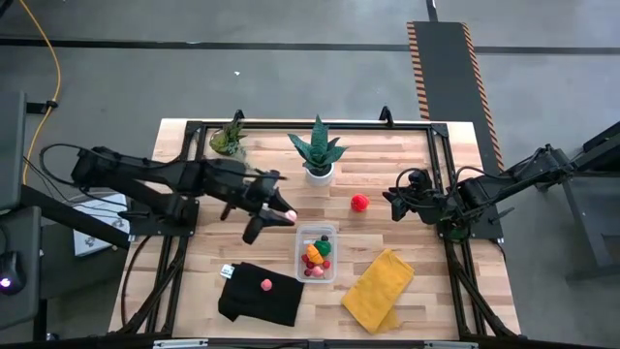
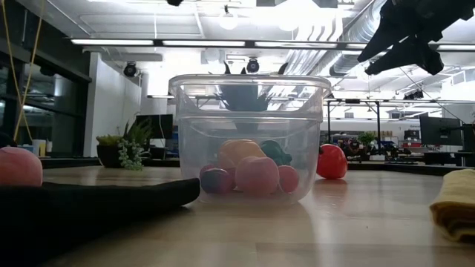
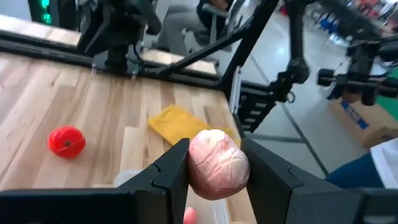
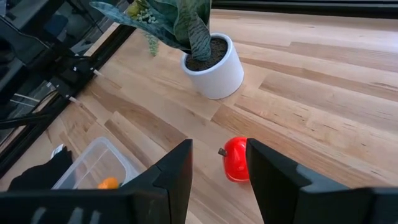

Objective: Pick and placing Produce into tupperware
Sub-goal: Put the top apricot into the transparent container

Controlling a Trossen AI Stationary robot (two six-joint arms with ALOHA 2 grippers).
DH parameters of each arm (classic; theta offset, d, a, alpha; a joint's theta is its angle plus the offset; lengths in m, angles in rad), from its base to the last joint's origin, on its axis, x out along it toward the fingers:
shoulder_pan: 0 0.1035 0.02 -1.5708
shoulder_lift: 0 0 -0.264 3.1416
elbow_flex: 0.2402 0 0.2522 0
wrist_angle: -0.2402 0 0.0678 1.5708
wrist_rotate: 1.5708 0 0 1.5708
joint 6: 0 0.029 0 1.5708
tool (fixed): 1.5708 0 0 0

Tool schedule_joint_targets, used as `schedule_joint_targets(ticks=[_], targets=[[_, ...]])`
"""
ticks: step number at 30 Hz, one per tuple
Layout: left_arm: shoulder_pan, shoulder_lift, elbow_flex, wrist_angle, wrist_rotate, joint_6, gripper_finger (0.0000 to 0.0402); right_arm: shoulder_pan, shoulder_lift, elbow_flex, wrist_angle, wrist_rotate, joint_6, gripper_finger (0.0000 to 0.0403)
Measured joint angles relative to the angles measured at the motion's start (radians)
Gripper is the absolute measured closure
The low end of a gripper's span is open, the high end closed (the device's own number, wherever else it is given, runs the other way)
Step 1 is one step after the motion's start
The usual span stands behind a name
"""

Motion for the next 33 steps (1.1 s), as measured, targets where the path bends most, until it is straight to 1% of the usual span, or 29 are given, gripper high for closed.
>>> schedule_joint_targets(ticks=[5,7,10,16,18,33], targets=[[0.0,0.099,0.082,-0.107,0.0,0.017,0.0277,0.0,0.0,0.0,0.0,-0.006,-0.001,0.0261],[0.0,0.138,0.108,-0.171,0.003,0.036,0.0277,0.0,0.0,0.0,0.0,-0.006,-0.001,0.0261],[-0.007,0.193,0.137,-0.221,0.003,0.049,0.0277,0.0,-0.001,0.0,-0.001,-0.008,-0.001,0.0261],[-0.006,0.266,0.16,-0.197,0.003,0.06,0.0277,0.0,0.0,0.0,-0.008,-0.018,-0.002,0.0261],[-0.006,0.283,0.157,-0.214,0.003,0.062,0.0277,0.0,-0.001,0.0,-0.009,-0.026,-0.002,0.0261],[-0.006,0.448,0.157,-0.203,0.003,0.063,0.0277,0.0,0.0,0.0,-0.016,-0.036,-0.01,0.0261]])
